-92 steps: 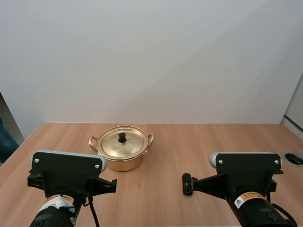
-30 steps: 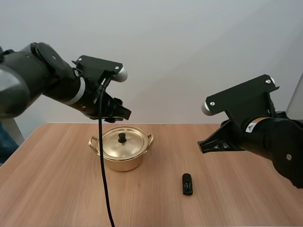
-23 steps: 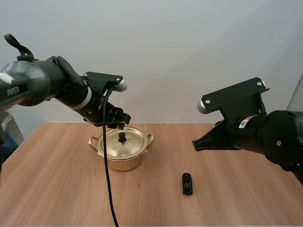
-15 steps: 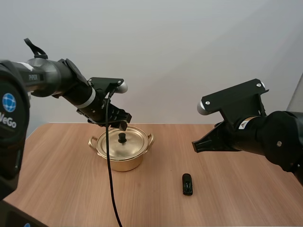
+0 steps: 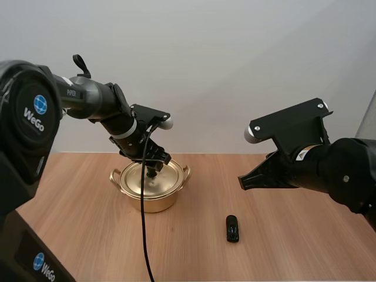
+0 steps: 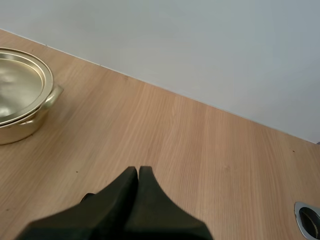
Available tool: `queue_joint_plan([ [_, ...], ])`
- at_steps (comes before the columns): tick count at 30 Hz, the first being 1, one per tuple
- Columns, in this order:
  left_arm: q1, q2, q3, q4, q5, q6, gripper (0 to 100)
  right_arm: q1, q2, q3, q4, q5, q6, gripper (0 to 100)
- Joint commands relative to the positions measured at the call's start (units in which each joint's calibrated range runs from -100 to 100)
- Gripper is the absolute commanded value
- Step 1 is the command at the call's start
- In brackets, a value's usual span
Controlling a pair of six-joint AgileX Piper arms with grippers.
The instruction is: Open the pot, put the car inside, and close it
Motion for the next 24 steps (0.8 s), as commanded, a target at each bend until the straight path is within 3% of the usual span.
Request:
queue_joint_plan([
  [1, 0.02, 0.96, -0.04, 0.26, -0.46, 0.10, 82, 0.06, 0.01, 0.08, 0.06, -0.06, 0.02, 4],
  [6, 0.02, 2.97, -0.22, 0.38, -1.39, 0.10, 74, 0.06, 0.01, 0.08, 0.06, -0.06, 0.02, 4],
  [8, 0.02, 3.42, -0.27, 0.38, -1.39, 0.31, 61, 0.06, 0.01, 0.08, 0.06, -0.06, 0.02, 4],
  [10, 0.02, 3.58, -0.27, 0.38, -1.61, 0.94, 34, 0.06, 0.01, 0.08, 0.06, -0.06, 0.02, 4],
  [12, 0.02, 3.58, -0.27, 0.38, -2.04, 1.43, 0, 0.06, 0.01, 0.07, 0.06, -0.06, 0.02, 3],
  [16, 0.02, 1.97, -2.29, -0.08, -2.42, 1.60, 0, 0.06, 0.17, 0.07, 0.06, 0.19, 0.02, 0],
  [20, 0.02, -4.35, -6.53, -4.73, -2.42, 1.60, 0, 0.06, 4.22, 0.21, 2.49, 0.48, -0.06, 0],
  [24, 0.02, -14.61, -11.10, -10.57, -2.42, 1.46, 0, 0.06, 13.71, 0.21, 7.93, 0.64, -5.23, 0],
])
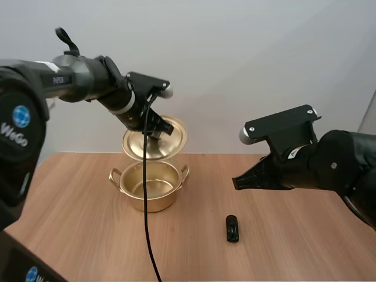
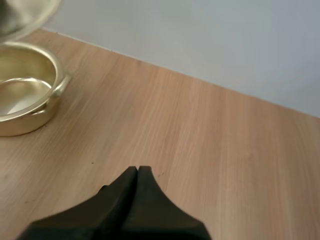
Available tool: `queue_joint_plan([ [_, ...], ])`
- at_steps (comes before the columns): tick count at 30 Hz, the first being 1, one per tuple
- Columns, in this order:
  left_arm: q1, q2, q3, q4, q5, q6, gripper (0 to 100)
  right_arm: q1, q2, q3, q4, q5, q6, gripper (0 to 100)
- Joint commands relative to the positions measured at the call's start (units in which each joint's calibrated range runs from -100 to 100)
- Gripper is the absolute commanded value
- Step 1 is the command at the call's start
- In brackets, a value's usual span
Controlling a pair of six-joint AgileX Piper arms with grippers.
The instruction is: Open the pot, put the car inside, and close it
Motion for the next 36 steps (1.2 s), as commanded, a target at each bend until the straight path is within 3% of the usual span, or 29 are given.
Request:
queue_joint_plan([
  [1, 0.17, -9.09, -2.34, -4.25, 0.01, -0.05, 0, 0.06, 8.20, -0.08, 3.67, 0.47, -4.00, 0],
  [2, 0.46, -12.03, -3.41, -5.71, 0.01, -0.05, 0, 0.06, 10.77, -0.51, 4.49, 0.86, -4.34, 7],
  [5, 1.61, -19.56, -5.22, -8.13, -2.52, -0.15, 0, 0.12, 17.16, -1.70, 5.34, 2.82, -4.34, 49],
  [7, 2.67, -23.73, -6.16, -8.91, -4.00, -0.97, 0, 0.45, 20.98, -2.02, 5.45, 2.86, -4.57, 71],
  [9, 3.69, -27.49, -7.06, -9.40, -4.66, -1.51, 0, 1.01, 23.76, -2.02, 5.43, 2.86, -5.22, 81],
  [16, 5.80, -34.13, -7.96, -11.24, -3.92, -1.51, 0, 3.34, 30.45, -2.02, 5.43, 2.02, -5.43, 78],
  [36, 5.80, -34.43, -8.00, -11.24, 1.08, -2.67, 0, 4.07, 40.17, -2.02, 5.29, -1.10, -5.43, 80],
])
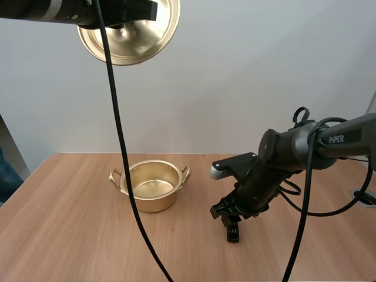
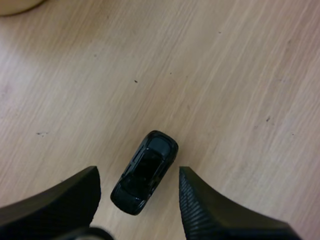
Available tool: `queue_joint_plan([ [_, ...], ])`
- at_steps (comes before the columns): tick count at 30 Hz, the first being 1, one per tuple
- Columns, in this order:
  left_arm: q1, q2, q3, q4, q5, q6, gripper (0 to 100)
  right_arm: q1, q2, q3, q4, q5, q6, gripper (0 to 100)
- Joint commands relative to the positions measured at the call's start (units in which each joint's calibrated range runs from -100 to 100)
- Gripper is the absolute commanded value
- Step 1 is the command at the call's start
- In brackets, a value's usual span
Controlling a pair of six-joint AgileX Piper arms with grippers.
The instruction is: Open the pot, put the car inside, and close it
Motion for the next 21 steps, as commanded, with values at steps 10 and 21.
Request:
queue_joint_plan([
  [10, 0.01, -0.01, 0.08, -0.83, 0.08, 0.07, 0, 0.00, 5.24, -0.03, 0.21, -1.79, -1.37, 79],
  [21, 0.01, -0.01, 0.08, -0.94, 0.62, 0.07, 0, 0.00, 9.79, -0.03, 0.21, -5.91, -2.68, 18],
])
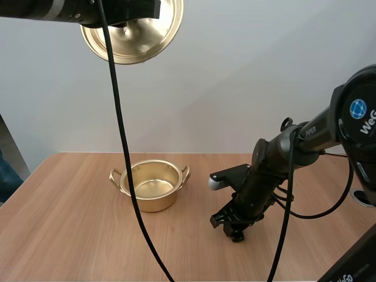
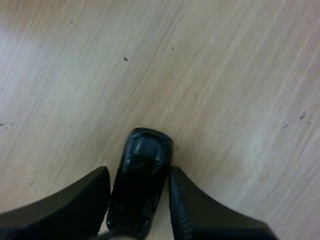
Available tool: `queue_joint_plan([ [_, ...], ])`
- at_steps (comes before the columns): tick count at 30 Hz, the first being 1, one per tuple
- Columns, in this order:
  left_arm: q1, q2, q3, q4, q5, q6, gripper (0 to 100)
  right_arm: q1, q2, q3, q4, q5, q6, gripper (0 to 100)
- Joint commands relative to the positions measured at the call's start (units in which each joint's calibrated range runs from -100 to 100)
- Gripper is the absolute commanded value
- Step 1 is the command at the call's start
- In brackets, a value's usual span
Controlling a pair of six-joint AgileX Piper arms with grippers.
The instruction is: Open the pot, put the car inside, and close it
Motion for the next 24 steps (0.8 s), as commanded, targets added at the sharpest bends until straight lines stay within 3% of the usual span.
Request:
queue_joint_plan([
  [1, 0.01, -0.01, 0.08, 0.00, 0.34, -0.01, 0, 0.00, 0.06, -0.03, -0.12, -0.97, -0.21, 0],
  [5, 0.08, -0.01, 0.08, 0.00, 1.51, -0.01, 0, 0.00, -2.17, -1.26, -0.12, -6.55, -1.72, 0],
  [7, 0.79, -0.01, 0.08, -0.44, 1.92, -0.01, 0, 0.00, -4.46, -3.52, 0.47, -9.31, -1.72, 0],
  [11, 2.59, -0.01, 0.08, -2.05, 2.10, -0.01, 0, 1.11, -8.75, -10.97, 10.20, -11.80, -8.43, 0],
  [17, 5.64, -0.01, 0.08, -9.10, 6.54, -0.01, 0, 7.52, -8.03, -19.21, 26.10, -13.80, -19.31, 0],
  [21, 7.63, -0.01, 0.08, -13.83, 9.27, -0.01, 0, 12.97, -3.87, -23.11, 27.66, -19.73, -21.37, 0],
  [24, 8.93, -0.75, 0.08, -15.86, 9.40, 0.10, 0, 15.15, 1.12, -25.50, 26.77, -19.73, -21.37, 0],
])
